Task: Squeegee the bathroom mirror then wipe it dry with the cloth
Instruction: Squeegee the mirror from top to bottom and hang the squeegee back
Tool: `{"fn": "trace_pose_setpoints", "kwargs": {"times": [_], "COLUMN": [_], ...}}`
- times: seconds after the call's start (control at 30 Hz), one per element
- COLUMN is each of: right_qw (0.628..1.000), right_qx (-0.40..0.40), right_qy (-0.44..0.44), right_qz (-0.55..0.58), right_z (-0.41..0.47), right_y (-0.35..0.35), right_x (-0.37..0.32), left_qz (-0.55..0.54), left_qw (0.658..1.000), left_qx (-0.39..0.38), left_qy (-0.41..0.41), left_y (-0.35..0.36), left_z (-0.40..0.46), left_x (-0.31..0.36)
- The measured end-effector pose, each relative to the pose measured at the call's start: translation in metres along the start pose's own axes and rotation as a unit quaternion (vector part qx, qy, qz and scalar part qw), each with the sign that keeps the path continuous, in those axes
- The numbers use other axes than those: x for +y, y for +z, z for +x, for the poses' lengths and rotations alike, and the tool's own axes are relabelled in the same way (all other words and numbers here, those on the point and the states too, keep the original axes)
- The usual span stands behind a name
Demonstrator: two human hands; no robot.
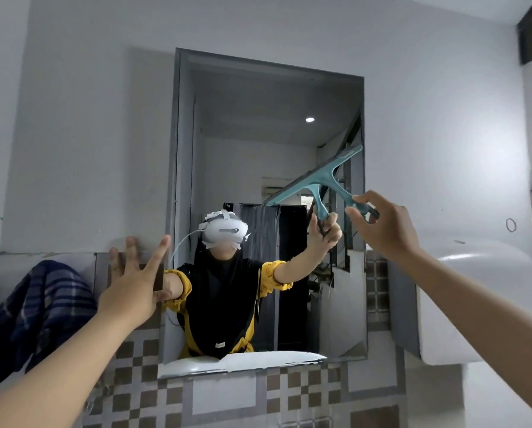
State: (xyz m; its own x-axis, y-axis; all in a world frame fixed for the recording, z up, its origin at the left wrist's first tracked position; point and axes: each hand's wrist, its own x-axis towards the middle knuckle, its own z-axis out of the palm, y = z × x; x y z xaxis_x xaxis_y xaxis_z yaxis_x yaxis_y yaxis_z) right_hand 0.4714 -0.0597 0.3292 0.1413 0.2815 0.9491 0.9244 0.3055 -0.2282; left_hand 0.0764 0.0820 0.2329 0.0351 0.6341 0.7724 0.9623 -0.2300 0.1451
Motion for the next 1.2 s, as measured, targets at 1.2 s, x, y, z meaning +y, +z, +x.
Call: {"fn": "trace_pose_setpoints", "kwargs": {"times": [1.2], "right_qw": [0.875], "right_qx": [0.071], "right_qy": [0.335], "right_qz": [0.342], "right_z": [-0.053], "right_y": [0.111], "right_x": [-0.190], "left_qz": [-0.052], "left_qw": [0.996], "left_qx": [-0.041], "left_qy": [0.060], "left_y": [-0.003], "left_z": [-0.043], "left_x": [-0.006]}}
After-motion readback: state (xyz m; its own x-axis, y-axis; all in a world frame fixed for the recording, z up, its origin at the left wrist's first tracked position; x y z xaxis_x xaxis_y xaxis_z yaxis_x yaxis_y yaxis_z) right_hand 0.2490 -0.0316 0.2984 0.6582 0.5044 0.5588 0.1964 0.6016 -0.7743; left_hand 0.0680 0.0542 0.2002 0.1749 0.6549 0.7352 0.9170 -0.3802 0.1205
